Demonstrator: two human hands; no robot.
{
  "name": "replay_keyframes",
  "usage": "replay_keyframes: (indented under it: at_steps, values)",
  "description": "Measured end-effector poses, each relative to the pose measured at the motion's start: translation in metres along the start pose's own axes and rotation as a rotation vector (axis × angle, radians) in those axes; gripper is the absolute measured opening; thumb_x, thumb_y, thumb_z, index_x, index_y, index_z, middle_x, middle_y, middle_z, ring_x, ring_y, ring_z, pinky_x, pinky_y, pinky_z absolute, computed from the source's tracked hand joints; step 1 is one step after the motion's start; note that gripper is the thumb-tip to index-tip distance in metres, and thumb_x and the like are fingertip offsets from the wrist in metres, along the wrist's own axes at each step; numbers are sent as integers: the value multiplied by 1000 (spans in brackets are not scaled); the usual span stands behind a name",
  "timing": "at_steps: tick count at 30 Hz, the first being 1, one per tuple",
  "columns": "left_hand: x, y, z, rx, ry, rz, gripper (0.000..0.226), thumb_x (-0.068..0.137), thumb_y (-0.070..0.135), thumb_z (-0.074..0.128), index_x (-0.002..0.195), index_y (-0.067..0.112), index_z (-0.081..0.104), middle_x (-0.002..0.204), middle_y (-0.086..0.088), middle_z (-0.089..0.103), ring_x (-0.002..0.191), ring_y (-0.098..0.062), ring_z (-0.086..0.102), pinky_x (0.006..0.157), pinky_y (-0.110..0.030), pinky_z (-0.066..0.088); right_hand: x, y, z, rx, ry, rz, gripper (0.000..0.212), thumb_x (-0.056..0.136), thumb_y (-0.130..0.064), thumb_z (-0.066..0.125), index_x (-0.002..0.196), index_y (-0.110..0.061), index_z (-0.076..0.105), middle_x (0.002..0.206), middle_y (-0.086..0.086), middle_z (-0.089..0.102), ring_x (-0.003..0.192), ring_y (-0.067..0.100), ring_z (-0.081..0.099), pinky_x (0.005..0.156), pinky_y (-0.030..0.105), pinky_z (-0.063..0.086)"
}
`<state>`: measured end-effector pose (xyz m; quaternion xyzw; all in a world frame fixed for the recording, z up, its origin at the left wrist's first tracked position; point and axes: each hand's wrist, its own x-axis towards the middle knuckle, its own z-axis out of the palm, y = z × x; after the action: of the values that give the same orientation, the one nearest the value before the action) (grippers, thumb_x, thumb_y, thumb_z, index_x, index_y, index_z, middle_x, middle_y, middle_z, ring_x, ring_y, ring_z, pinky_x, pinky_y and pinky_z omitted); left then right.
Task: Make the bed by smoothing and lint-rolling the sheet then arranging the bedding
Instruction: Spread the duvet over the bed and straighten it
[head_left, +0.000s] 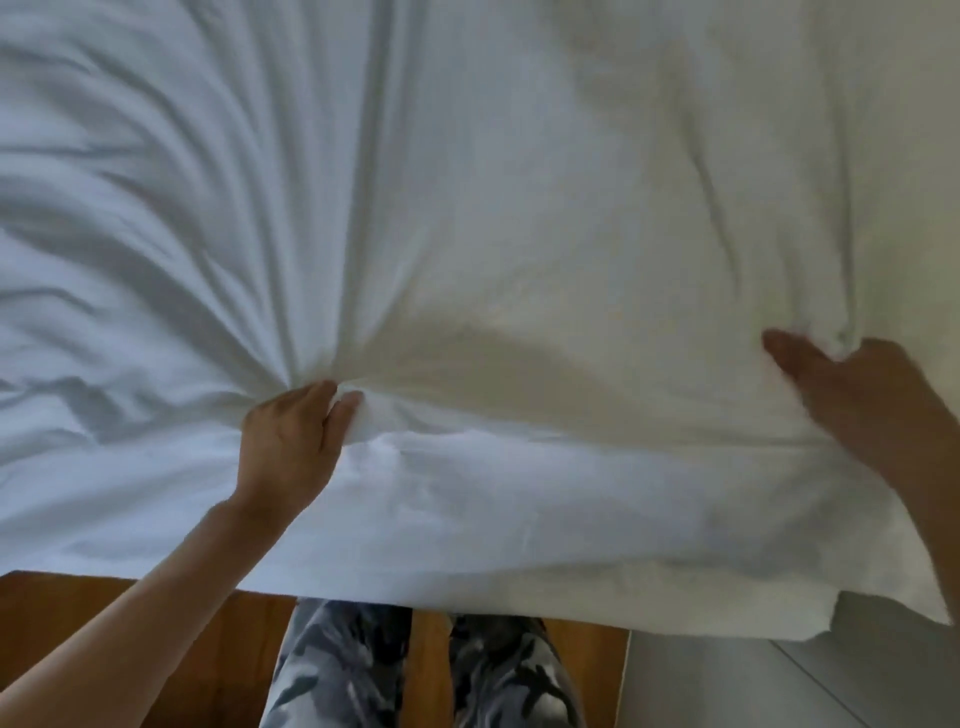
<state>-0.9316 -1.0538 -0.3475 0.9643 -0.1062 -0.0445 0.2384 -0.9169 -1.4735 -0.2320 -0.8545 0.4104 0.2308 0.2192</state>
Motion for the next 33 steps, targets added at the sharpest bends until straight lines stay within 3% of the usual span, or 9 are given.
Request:
replay_keyframes:
  at_steps: [5, 8, 10, 14, 18, 23, 26, 28, 33]
  values:
    - [-64, -12, -38, -6, -54, 97, 66, 104, 45, 28, 67, 2, 62, 56, -7, 57, 46, -27, 56, 44, -31, 46, -30, 38, -21, 77, -87, 192, 64, 84, -46, 66, 120, 7, 60, 126, 31, 55, 112, 43, 55, 94, 44, 40]
    - [-69, -26, -9, 146, -106, 185, 62, 104, 45, 25, 81, 4, 65, 75, -11, 63, 65, -31, 62, 57, -39, 53, -40, 42, 6, 100, -38, 172, 67, 75, -59, 71, 108, -1, 63, 114, 27, 62, 97, 38, 60, 87, 44, 44]
    - [-75, -40, 10, 258, -173, 268, 54, 104, 44, 23, 99, 6, 60, 97, -14, 62, 83, -34, 61, 71, -45, 52, -51, 54, 26, 133, 31, 144, 83, 66, -70, 68, 120, -8, 59, 113, 21, 63, 101, 38, 59, 89, 46, 45]
    - [-115, -48, 21, 198, 4, 269, 26, 96, 29, 45, 107, 6, 51, 97, -20, 61, 80, -38, 60, 72, -44, 46, -79, 86, 58, 317, 149, 112, 98, 47, -73, 60, 123, -12, 53, 111, 10, 61, 105, 33, 59, 90, 49, 48]
    - [-157, -31, 27, 50, -279, 569, 28, 103, 32, 34, 108, 13, 52, 106, -10, 54, 88, -26, 60, 73, -37, 55, -96, 105, 85, 429, 112, 106, 114, 40, -66, 69, 137, -13, 42, 132, 11, 53, 119, 31, 52, 100, 51, 43]
    - [-149, -28, 57, 184, -475, 416, 61, 85, 45, 62, 135, 10, 51, 134, -14, 51, 116, -34, 53, 95, -46, 49, -103, 111, 109, 522, 144, 103, 137, 24, -81, 76, 139, -14, 41, 129, -2, 52, 116, 21, 51, 99, 42, 43]
    - [-143, -29, 69, 193, -490, 437, 56, 90, 43, 48, 135, 10, 52, 130, -21, 47, 113, -40, 49, 96, -51, 45, -114, 112, 121, 512, 157, 105, 114, 49, -62, 85, 142, -14, 38, 133, -1, 51, 121, 21, 49, 104, 43, 40]
    - [-145, -31, 70, 160, -467, 496, 47, 91, 33, 54, 133, 12, 55, 129, -23, 47, 114, -40, 47, 96, -52, 44, -121, 122, 135, 445, 174, 154, 95, 69, -44, 83, 145, -16, 34, 139, 4, 49, 126, 27, 47, 108, 46, 37]
    - [-132, -31, 67, -12, -385, 373, 48, 73, 2, 75, 118, 12, 64, 125, -2, 49, 104, -27, 45, 77, -41, 54, -136, 142, 166, 436, 236, 175, 70, 84, -42, 70, 142, -12, 44, 136, 7, 54, 123, 24, 51, 102, 30, 35]
